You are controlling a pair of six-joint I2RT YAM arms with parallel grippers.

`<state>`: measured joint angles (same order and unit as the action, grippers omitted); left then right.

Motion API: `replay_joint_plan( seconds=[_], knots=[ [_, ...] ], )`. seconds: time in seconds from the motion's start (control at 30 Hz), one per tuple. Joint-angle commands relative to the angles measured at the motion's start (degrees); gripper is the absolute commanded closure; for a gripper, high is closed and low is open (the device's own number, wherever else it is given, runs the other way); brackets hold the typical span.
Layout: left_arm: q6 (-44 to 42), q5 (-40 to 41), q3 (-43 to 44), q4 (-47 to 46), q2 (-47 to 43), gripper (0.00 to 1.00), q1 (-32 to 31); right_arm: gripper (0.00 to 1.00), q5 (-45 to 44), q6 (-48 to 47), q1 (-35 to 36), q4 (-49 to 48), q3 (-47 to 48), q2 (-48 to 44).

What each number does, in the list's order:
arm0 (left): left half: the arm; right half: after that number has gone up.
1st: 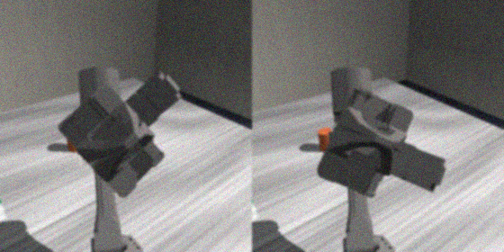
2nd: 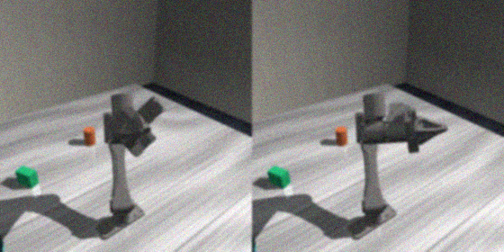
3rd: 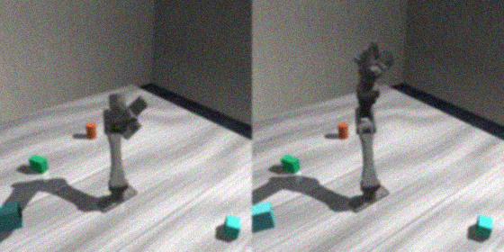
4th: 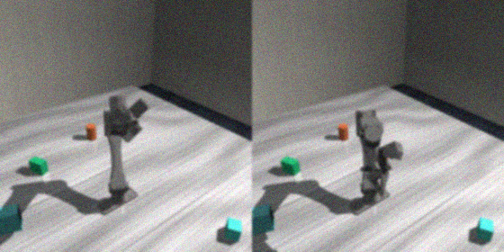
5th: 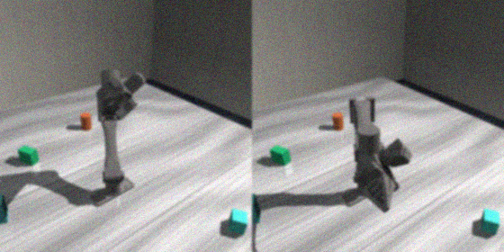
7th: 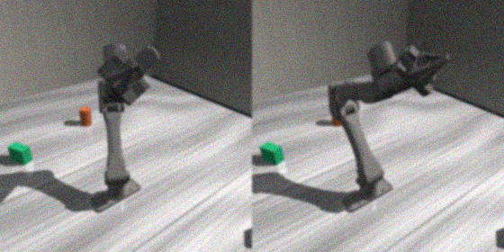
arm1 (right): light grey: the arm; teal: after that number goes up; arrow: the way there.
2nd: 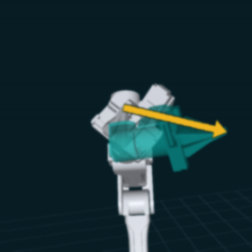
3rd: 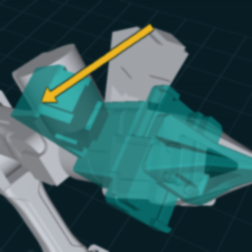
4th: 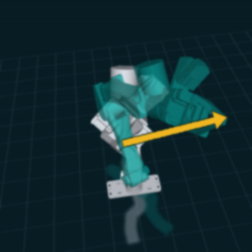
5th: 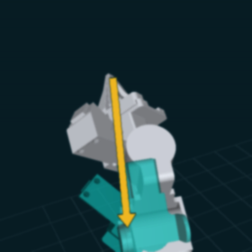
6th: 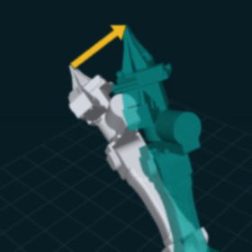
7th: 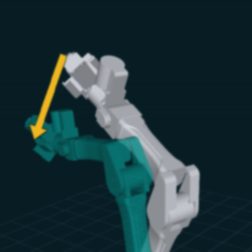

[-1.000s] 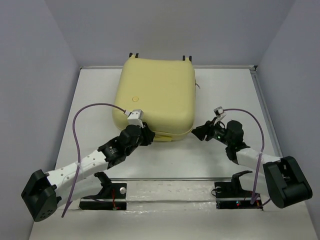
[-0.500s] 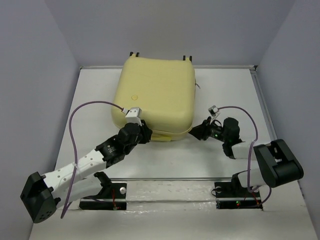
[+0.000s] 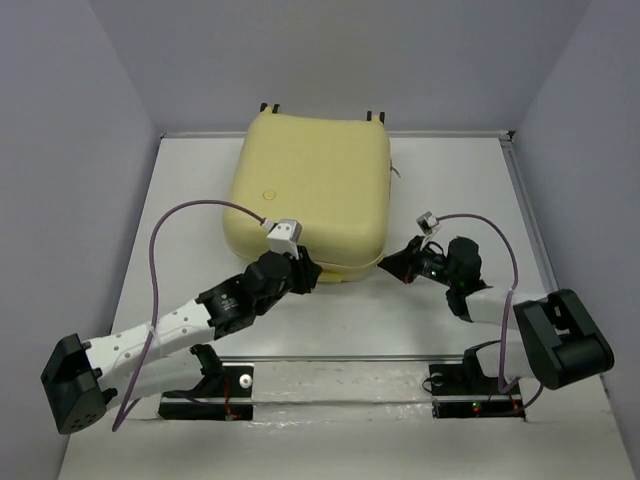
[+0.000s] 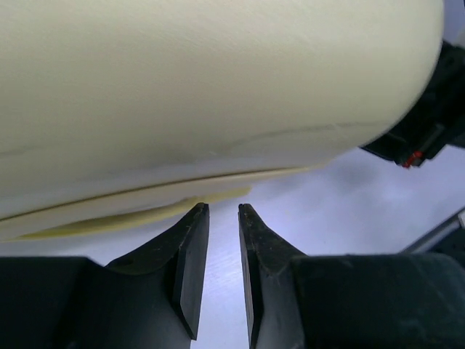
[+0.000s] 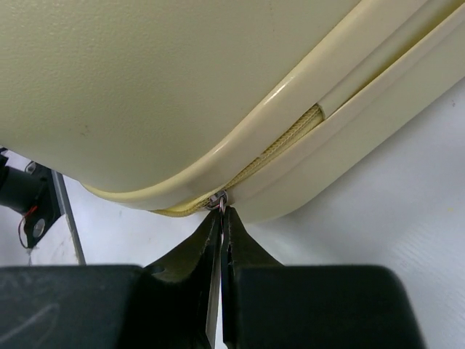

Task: Pack the luggage

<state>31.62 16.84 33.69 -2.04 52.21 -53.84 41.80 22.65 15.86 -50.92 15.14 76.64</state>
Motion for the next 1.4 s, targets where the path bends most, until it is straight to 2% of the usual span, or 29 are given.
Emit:
replay_joint_plan(
  seconds=[0.0, 0.17, 0.37, 0.53, 0.57, 0.63, 0.67, 0.83, 0.9, 1.0, 1.1, 1.2, 1.37],
  knots=[
    [-1.47, -0.13, -1.61, -5.51, 3.16, 0.65, -5.30, 0.93, -4.70, -0.50, 1.28, 0.19, -0.28, -6.75],
    [-3.48, -1.72, 1.10, -10.43, 8.51, 0.65, -6.01, 0.93, -10.68, -1.82, 5.23, 14.22, 0.42, -13.25],
    [-6.30, 2.05, 8.75, -12.90, 17.48, 0.64, -5.66, 0.93, -23.77, -2.01, 14.63, 30.50, 2.00, -20.20],
    [-7.80, 2.32, 13.67, -13.34, 22.14, 0.64, -2.86, 0.93, -27.82, 1.86, 23.66, 35.44, 1.65, -22.06],
    [-7.88, 2.15, 14.12, -13.34, 22.59, 0.64, -2.85, 0.93, -28.26, 2.30, 23.69, 35.45, 1.65, -21.97],
    [-7.89, 1.10, 14.99, -13.34, 23.64, 0.65, -1.44, 0.93, -29.93, 3.70, 28.68, 35.36, 1.56, -21.89],
    [-7.97, 1.00, 15.69, -13.51, 23.91, 0.65, -1.35, 0.93, -31.24, 4.06, 31.92, 36.23, 1.74, -22.06],
    [-7.89, 0.74, 17.72, -14.13, 26.28, 0.65, -1.17, 0.93, -34.94, 5.91, 37.83, 37.29, 1.91, -22.15],
    [-7.80, 1.09, 18.78, -14.04, 27.15, 0.65, -1.00, 0.93, -38.61, 5.91, 41.69, 40.88, 2.79, -21.19],
    [-7.45, 1.18, 19.48, -13.69, 27.07, 0.65, -0.30, 0.93, -41.87, 6.26, 42.94, 47.89, 4.37, -22.14],
    [-6.31, 1.18, 18.87, -13.07, 25.94, 0.65, 0.32, 0.93, -50.37, 8.27, 42.94, 54.42, 4.46, -24.42],
    [-4.73, 1.35, 16.06, -13.25, 23.74, 0.65, 0.32, 0.93, -54.88, 11.70, 42.94, 55.49, 4.99, -24.18],
    [-0.51, 4.78, 6.77, -11.85, 17.94, 0.63, 0.32, 0.93, -59.02, 11.27, 42.94, 53.91, 7.10, -20.66]
  ],
)
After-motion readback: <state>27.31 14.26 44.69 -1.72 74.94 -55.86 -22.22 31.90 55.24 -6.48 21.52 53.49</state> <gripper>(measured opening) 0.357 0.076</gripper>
